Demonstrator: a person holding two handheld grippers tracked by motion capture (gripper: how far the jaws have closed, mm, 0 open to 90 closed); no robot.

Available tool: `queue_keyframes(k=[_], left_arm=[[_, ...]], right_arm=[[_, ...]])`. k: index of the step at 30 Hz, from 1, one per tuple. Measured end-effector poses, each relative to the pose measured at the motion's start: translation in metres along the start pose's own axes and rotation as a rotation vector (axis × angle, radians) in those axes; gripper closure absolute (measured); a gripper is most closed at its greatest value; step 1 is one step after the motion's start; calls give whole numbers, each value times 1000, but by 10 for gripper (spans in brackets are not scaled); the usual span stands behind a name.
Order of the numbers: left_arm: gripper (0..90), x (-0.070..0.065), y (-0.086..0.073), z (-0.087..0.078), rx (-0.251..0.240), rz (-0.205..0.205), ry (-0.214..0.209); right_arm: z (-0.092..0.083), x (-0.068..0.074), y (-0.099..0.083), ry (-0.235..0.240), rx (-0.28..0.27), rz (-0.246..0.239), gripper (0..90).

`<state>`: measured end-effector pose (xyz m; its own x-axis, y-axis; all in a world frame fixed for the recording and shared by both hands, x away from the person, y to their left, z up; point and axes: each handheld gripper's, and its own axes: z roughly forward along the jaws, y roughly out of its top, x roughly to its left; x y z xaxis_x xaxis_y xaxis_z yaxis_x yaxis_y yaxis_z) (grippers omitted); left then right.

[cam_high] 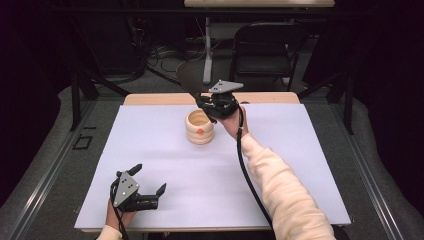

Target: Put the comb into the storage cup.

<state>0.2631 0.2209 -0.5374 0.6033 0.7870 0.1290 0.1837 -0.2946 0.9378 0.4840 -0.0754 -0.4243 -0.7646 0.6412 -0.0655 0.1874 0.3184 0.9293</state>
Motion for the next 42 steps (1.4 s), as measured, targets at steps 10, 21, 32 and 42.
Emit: queue_keyframes(k=[10,21,32,42], left_arm=[[2,0,0,0,-1,0,0],[2,0,0,0,-1,1,-1],[2,0,0,0,-4,-2,-3],[2,0,0,0,-3,-2,-3]], right_arm=[[4,-1,3,-3,-12,0,723],[10,2,7,-5,-15,-19,724],[17,3,12,-5,-23,-21,724],[24,1,10,-9,-38,-23,724]])
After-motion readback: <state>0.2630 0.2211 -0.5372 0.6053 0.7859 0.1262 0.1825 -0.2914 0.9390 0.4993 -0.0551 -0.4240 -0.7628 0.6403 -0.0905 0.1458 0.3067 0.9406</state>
